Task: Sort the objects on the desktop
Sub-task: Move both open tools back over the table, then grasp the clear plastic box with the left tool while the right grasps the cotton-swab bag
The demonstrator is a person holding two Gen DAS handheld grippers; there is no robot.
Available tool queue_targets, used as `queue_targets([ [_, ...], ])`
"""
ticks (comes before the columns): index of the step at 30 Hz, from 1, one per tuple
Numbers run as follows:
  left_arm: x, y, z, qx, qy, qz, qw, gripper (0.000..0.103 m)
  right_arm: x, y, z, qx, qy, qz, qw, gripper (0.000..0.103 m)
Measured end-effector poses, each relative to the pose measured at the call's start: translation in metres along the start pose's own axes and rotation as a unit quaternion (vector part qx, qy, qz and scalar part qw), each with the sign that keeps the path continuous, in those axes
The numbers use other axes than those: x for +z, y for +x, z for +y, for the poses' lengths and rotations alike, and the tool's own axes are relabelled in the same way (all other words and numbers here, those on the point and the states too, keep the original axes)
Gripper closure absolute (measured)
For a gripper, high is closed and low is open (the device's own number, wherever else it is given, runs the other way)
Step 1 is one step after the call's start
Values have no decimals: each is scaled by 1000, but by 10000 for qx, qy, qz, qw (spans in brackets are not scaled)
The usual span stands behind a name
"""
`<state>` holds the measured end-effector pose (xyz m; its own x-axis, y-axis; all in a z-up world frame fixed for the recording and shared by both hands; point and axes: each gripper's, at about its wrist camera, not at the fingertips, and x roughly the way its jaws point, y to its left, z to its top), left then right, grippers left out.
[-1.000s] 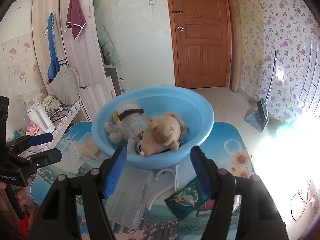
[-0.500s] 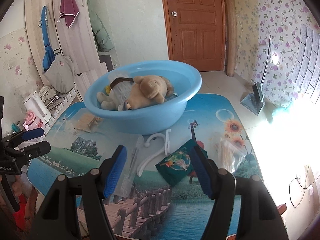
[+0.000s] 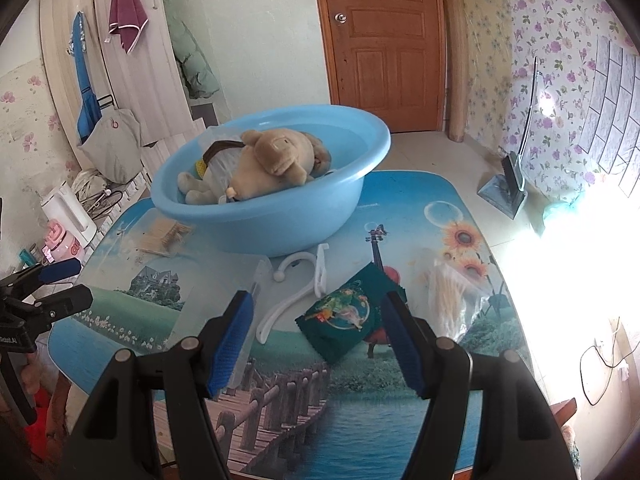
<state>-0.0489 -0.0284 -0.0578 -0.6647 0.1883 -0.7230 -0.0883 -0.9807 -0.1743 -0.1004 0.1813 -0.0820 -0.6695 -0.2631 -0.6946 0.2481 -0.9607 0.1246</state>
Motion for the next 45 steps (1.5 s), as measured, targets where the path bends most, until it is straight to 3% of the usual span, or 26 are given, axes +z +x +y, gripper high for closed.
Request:
queue_targets([
  [24,-15,23,39,236,-472,290,9982,4,-5,15,-25,-262,218,203,9992,37],
  [34,-18,32,5,-343,-324,407,9981,4,-4,13,-43,-590,326,116,9977,37],
  [45,0,51,-74,-1025,52,505,9934,4,-13,18,-74,-814,538,132,9951,37],
])
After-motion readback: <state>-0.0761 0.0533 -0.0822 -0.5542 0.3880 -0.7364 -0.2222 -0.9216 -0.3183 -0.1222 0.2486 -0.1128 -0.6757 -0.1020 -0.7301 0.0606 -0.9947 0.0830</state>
